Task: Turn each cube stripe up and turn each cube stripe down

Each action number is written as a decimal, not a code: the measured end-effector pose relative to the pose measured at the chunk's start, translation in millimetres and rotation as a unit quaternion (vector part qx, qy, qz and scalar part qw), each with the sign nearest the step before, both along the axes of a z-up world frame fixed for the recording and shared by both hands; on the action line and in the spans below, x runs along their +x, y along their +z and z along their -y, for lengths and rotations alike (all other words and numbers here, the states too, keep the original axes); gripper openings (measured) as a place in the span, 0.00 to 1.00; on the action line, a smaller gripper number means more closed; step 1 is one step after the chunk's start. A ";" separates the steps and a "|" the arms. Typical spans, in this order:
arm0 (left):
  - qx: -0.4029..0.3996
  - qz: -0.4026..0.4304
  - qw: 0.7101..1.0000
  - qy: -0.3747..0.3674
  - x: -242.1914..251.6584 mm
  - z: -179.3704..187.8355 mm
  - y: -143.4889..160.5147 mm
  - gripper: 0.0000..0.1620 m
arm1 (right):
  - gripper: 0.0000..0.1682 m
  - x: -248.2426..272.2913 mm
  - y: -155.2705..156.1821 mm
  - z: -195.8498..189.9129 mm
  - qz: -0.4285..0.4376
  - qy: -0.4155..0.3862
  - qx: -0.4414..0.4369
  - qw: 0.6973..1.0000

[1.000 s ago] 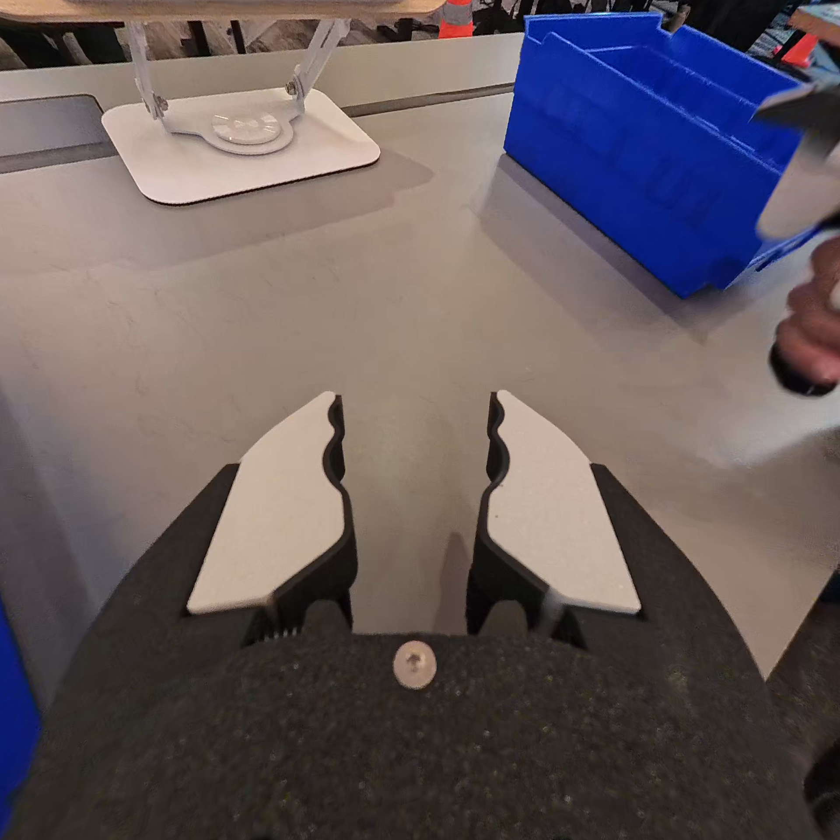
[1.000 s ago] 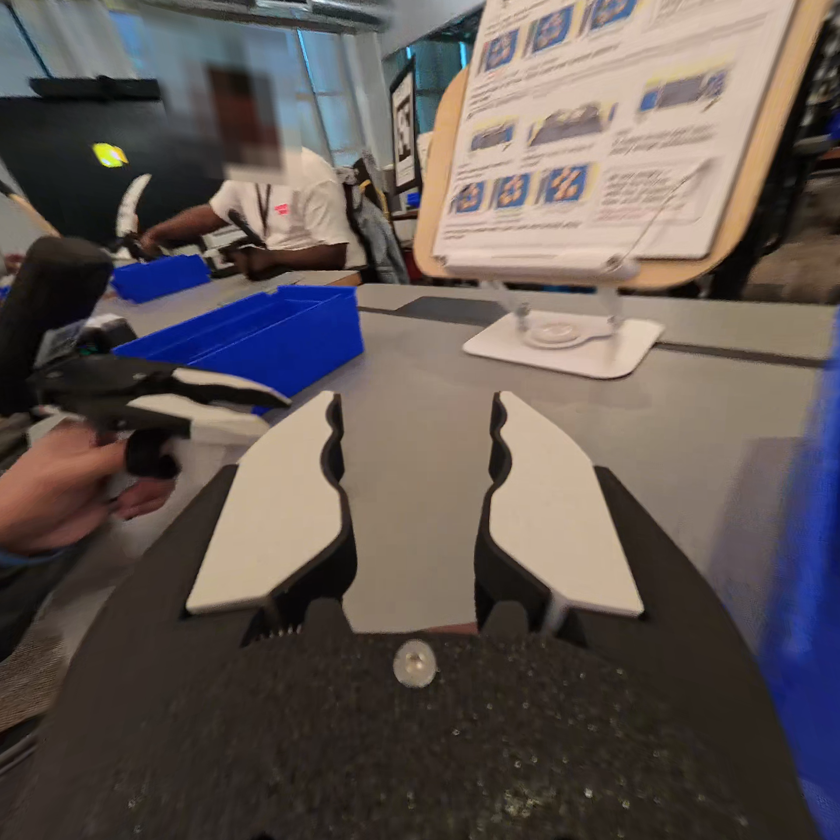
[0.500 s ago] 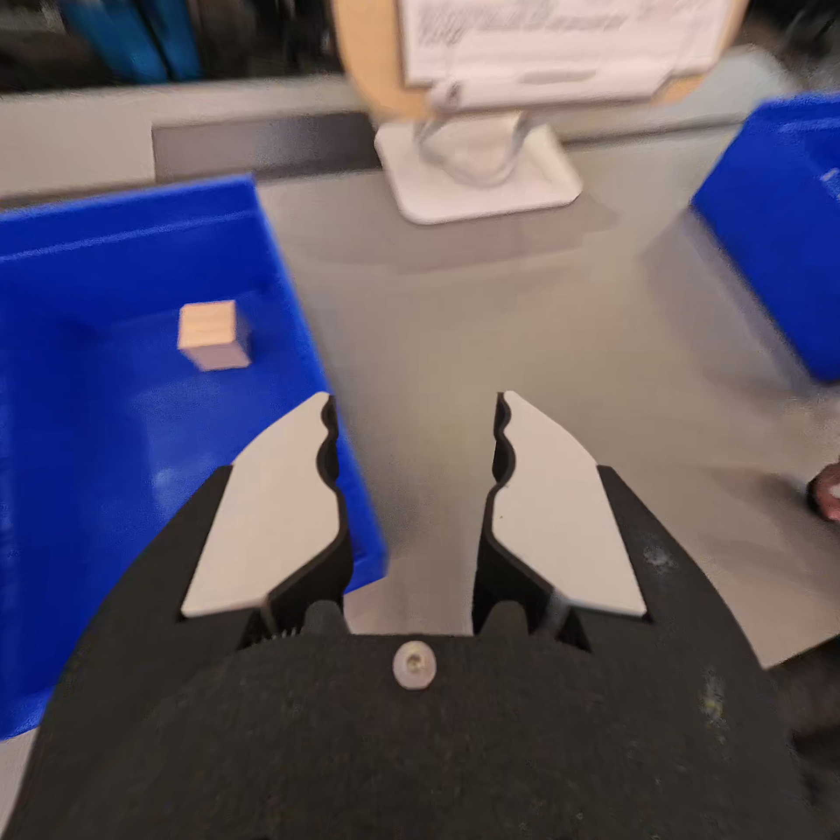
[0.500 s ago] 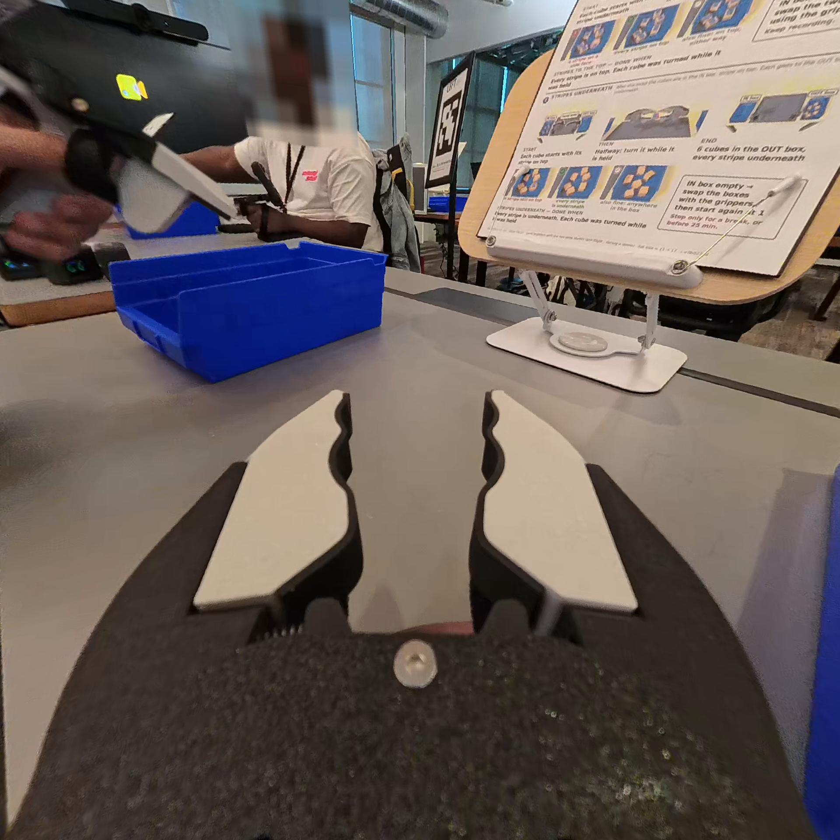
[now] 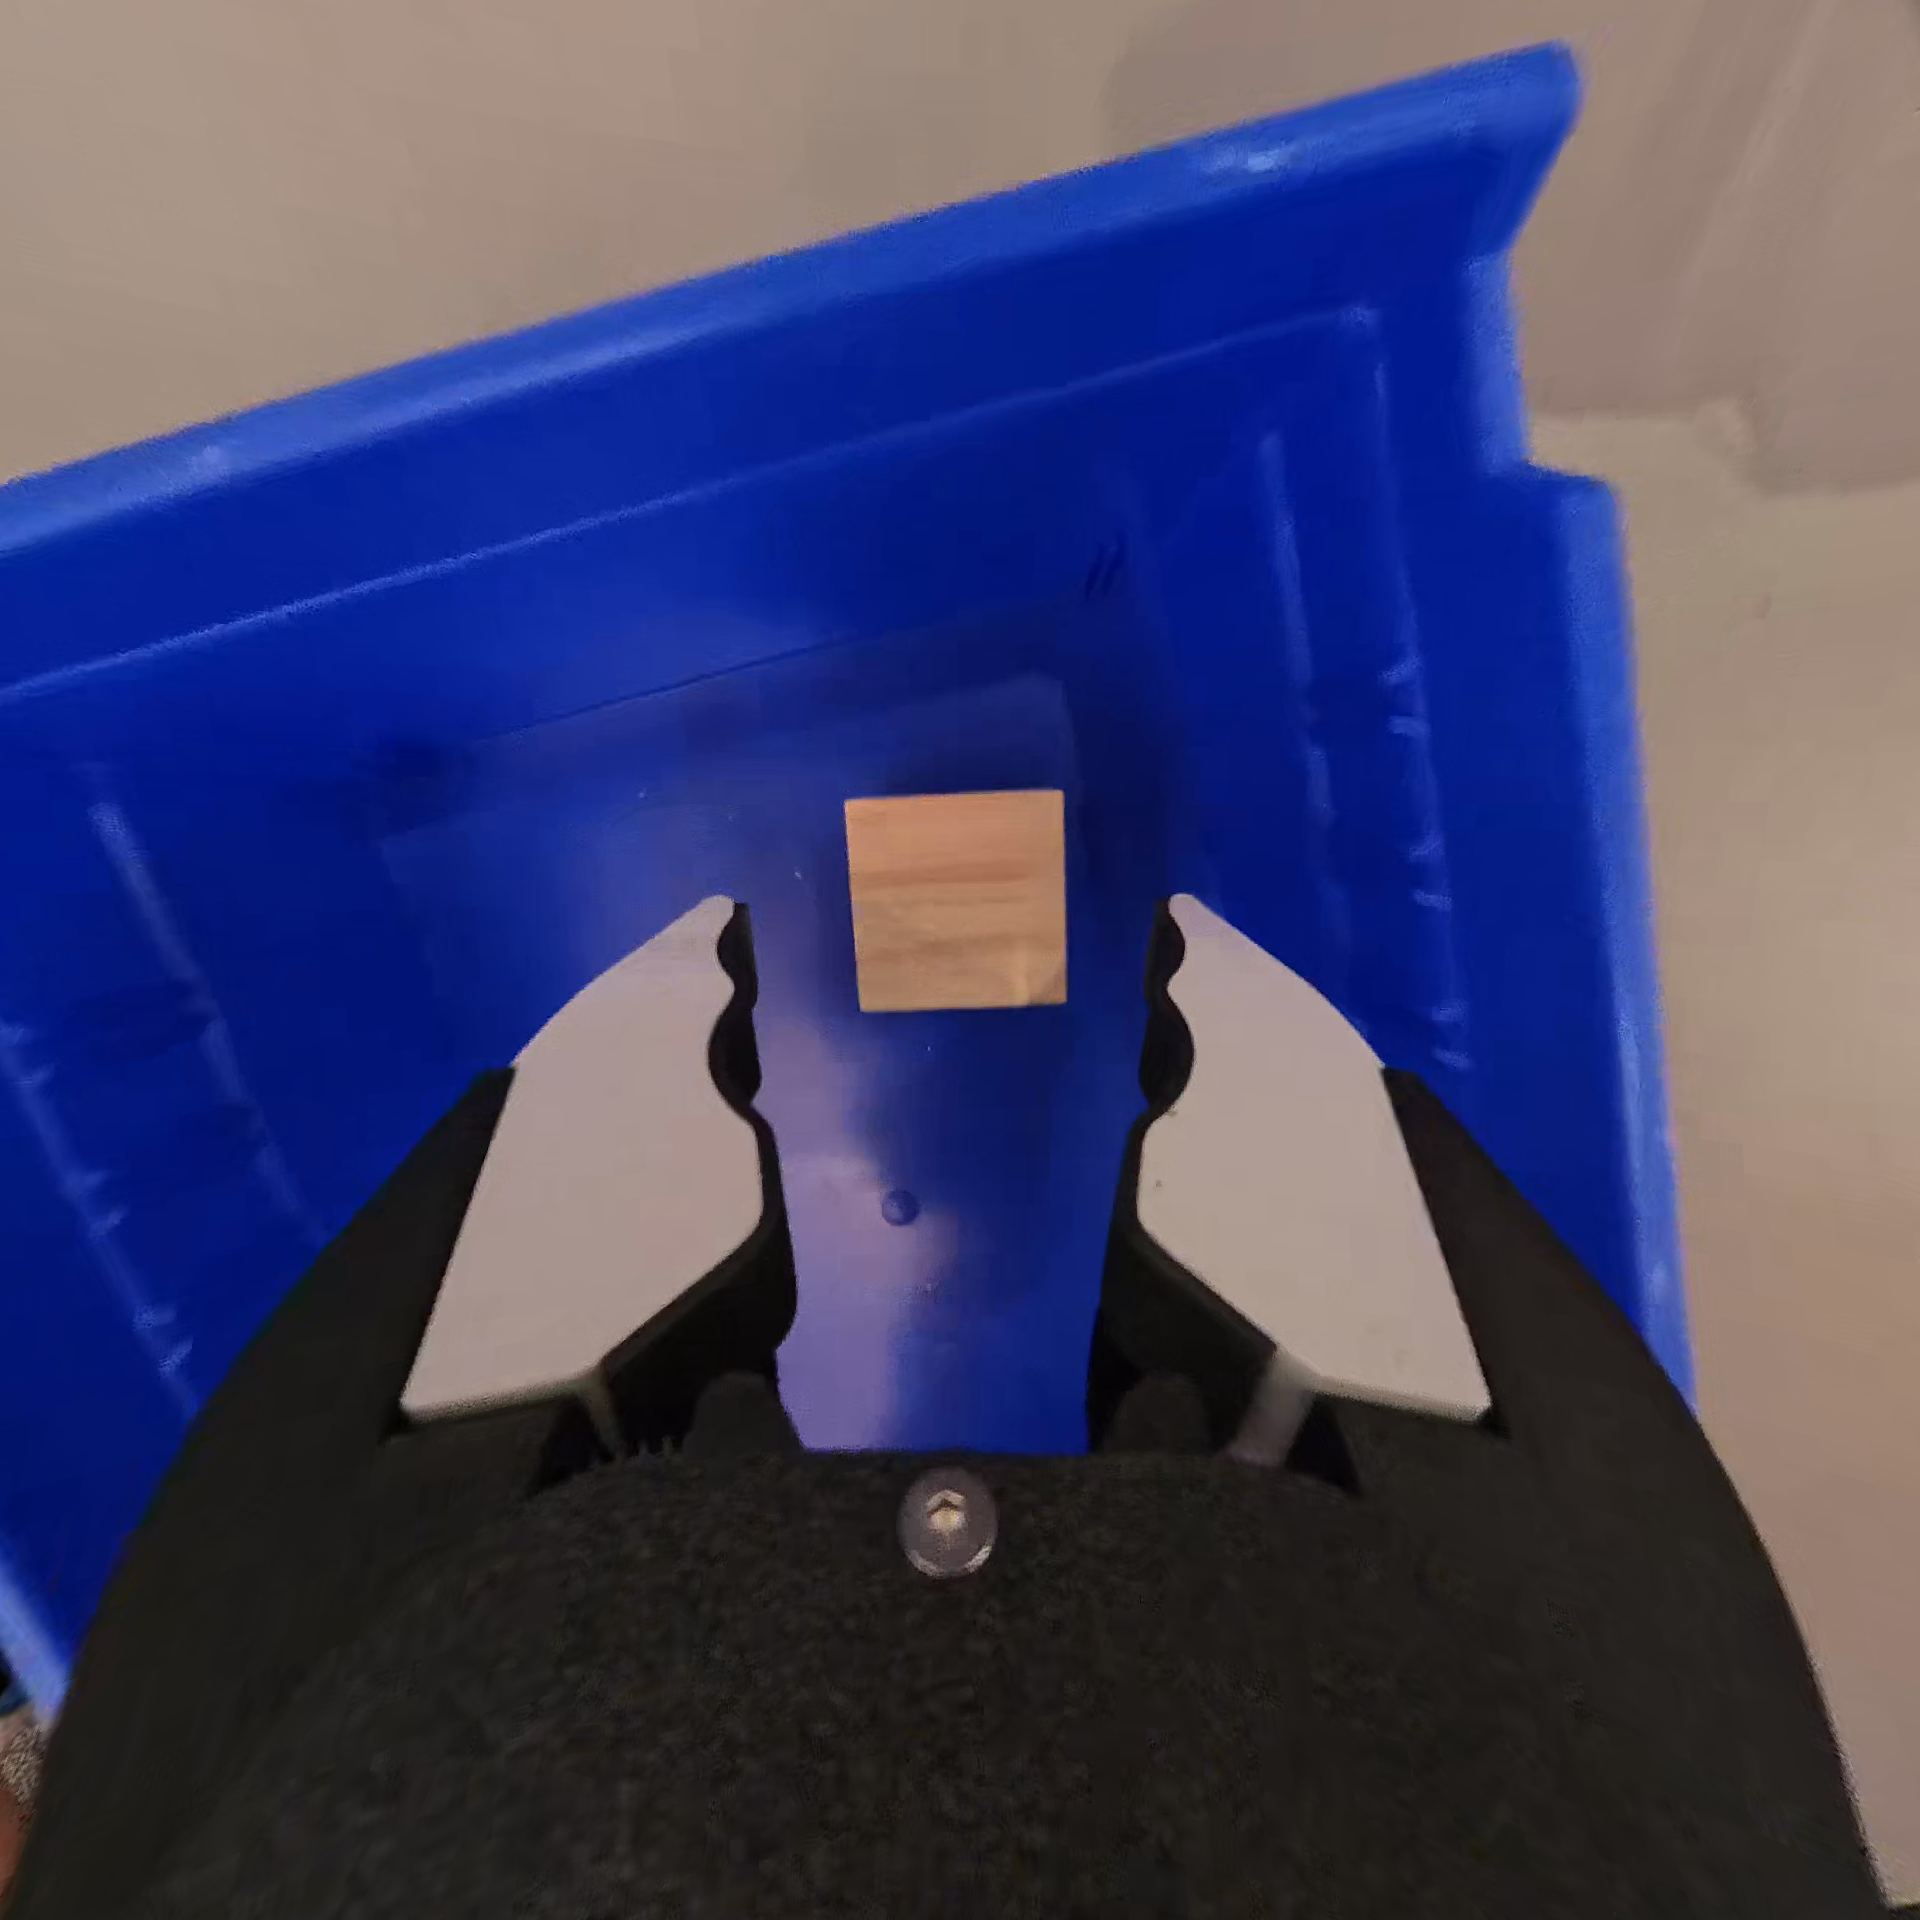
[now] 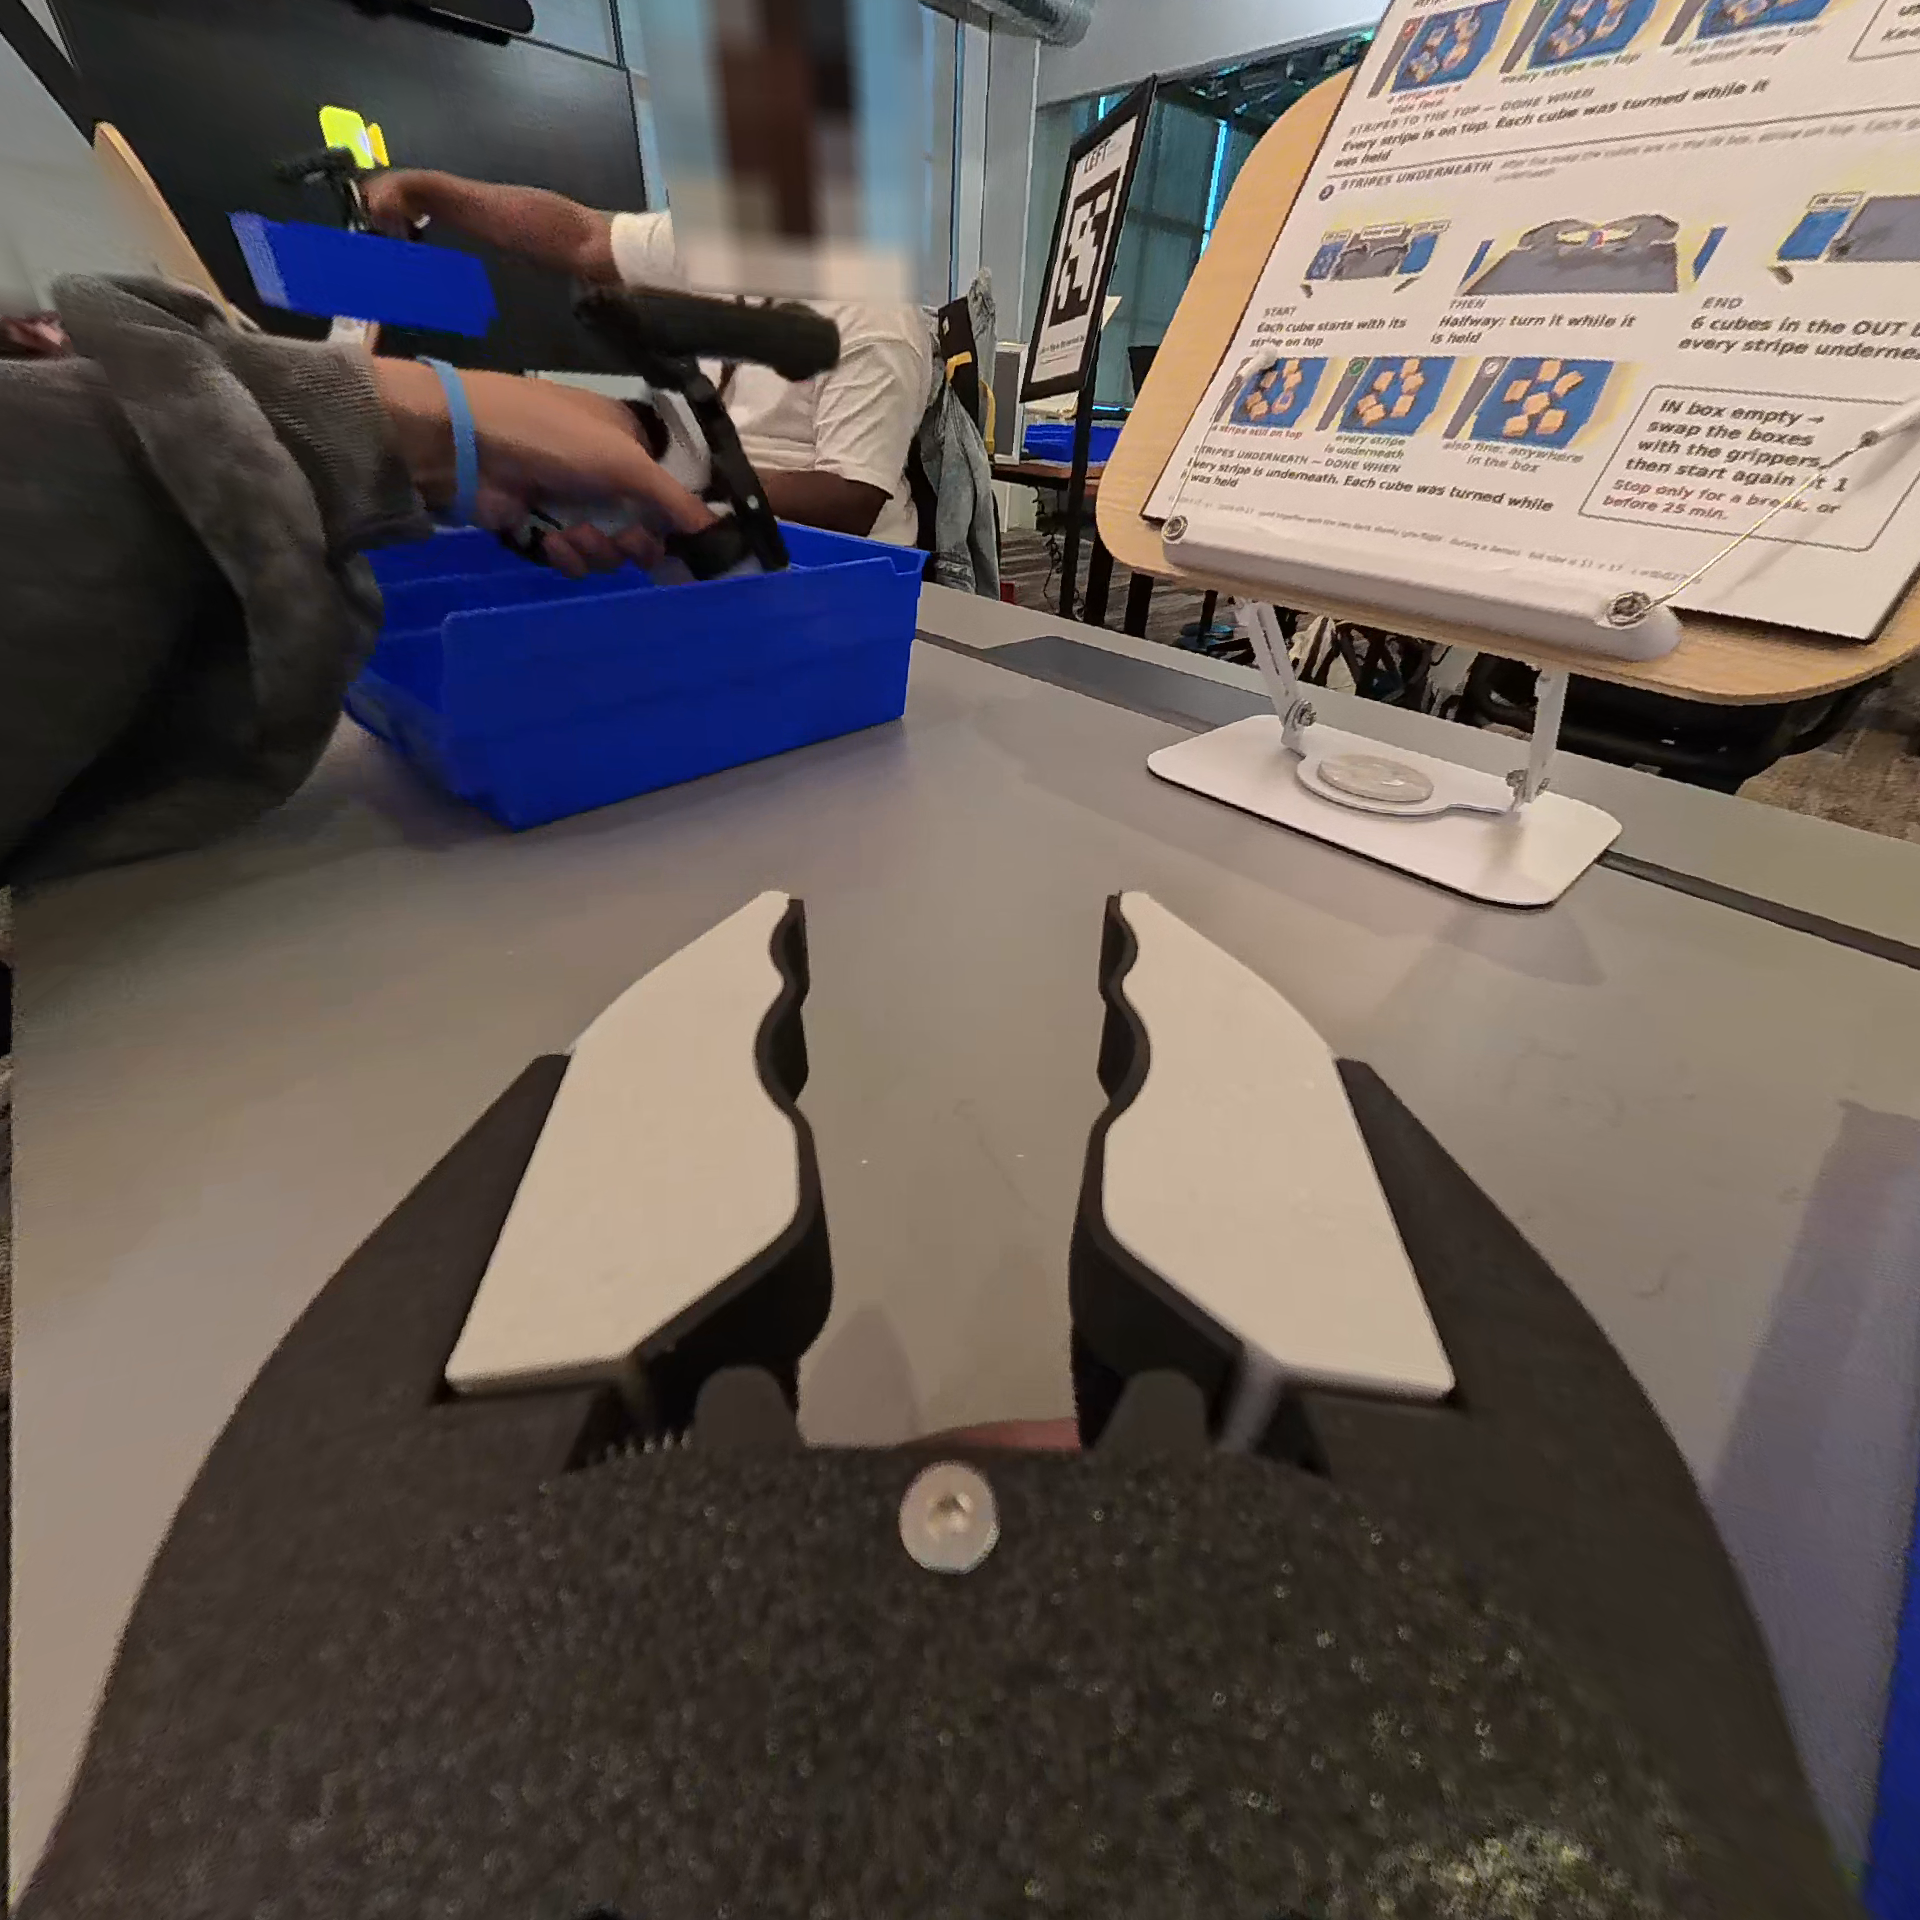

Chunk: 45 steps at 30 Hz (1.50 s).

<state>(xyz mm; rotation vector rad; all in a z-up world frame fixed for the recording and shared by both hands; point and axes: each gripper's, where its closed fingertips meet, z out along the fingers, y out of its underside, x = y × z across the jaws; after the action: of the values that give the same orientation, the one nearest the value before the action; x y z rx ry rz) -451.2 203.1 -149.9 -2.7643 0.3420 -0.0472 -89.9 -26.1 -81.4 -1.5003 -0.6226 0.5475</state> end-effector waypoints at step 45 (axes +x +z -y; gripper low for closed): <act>-0.062 0.669 0.717 -0.184 310.5 224.8 144.3 0.27 | 0.29 -8.1 -2.0 1.4 0.028 0.008 0.019 0.999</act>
<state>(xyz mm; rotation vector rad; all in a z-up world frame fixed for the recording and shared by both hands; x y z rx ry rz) -140.7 -21.7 -5.5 -1.9539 0.4242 -2.0346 -98.0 -27.5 -83.5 -1.4799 -0.6860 0.5053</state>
